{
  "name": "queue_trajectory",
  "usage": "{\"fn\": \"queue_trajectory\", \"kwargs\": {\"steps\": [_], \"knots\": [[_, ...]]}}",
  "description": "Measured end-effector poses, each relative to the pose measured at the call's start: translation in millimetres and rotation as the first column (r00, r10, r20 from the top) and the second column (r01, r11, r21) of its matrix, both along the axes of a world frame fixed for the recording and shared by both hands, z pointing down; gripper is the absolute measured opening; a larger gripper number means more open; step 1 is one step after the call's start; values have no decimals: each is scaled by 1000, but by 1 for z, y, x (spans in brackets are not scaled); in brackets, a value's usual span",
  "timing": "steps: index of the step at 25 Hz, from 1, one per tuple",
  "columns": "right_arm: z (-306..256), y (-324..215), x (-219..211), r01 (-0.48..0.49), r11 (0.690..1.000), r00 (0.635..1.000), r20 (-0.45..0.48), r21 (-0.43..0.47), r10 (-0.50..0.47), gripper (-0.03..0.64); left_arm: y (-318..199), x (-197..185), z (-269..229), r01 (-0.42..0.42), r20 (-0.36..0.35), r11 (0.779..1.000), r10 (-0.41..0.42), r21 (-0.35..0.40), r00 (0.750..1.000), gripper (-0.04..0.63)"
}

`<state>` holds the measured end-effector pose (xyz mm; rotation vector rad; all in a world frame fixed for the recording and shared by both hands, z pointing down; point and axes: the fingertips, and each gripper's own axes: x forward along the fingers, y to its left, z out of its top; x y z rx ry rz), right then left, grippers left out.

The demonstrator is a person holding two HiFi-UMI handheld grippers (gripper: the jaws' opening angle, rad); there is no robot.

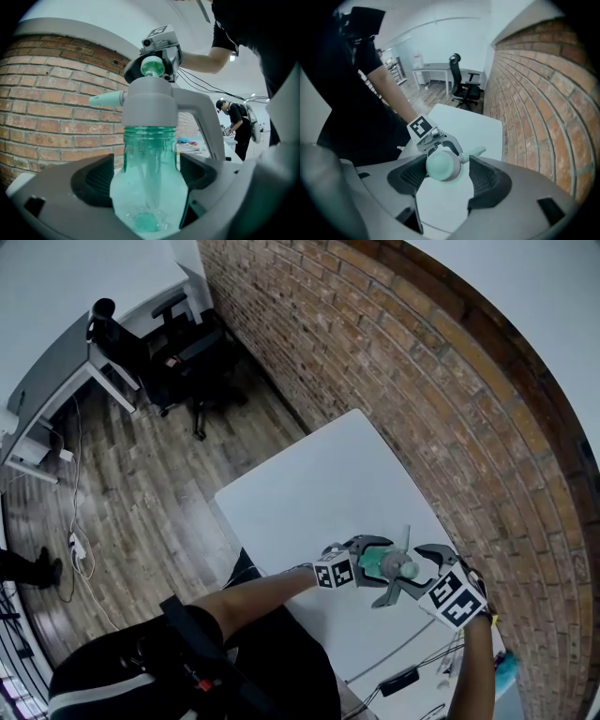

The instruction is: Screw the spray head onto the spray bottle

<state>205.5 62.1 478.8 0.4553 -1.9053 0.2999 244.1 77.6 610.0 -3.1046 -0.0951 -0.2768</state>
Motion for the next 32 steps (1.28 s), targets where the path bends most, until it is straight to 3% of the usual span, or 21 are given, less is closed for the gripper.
{"fn": "queue_trajectory", "kwargs": {"steps": [3, 6, 10, 14, 16, 18, 20, 24, 26, 29, 32], "knots": [[-3, 9, 3, 227, 974, 969, -101, 6, -225, 279, 1, 0, -1, -1, -4, 1000, 1, 1, 1000, 425], [0, 14, 3, 412, 911, 896, -178, -6, -406, 279, 0, -1, -2, 1, -3, 1000, -1, 1, 1000, 425], [12, 19, -2, 663, 749, 718, -276, -9, -639, 278, 0, -1, 1, 4, 4, 1000, -4, -1, 1000, 425], [29, 16, 9, 795, 598, 515, -407, -103, -754, 278, 1, 2, 0, 0, -4, 1000, 0, 3, 1000, 425], [36, 17, 6, 833, 540, 447, -423, -124, -788, 278, 2, 1, -1, -3, -10, 1000, 3, 12, 1000, 425], [45, 18, 3, 850, 508, 411, -428, -139, -805, 278, 2, 0, 0, -17, -11, 1000, 18, 19, 1000, 425], [50, 17, 3, 848, 509, 409, -426, -149, -807, 278, 2, 1, 0, -36, -10, 999, 36, 23, 999, 425], [49, 17, 2, 797, 591, 516, -367, -126, -774, 278, 5, -1, -1, -30, -30, 999, 31, 28, 999, 425], [49, 18, 1, 781, 615, 550, -348, -108, -759, 278, 7, -5, 1, -22, -42, 999, 24, 42, 999, 425], [50, 20, 2, 769, 631, 569, -341, -102, -748, 278, 9, -10, 7, -40, -26, 996, 43, 81, 999, 441], [50, 20, 2, 750, 655, 596, -341, -86, -727, 279, 9, -14, 20, -51, -6, 998, 51, 49, 999, 495]]}}
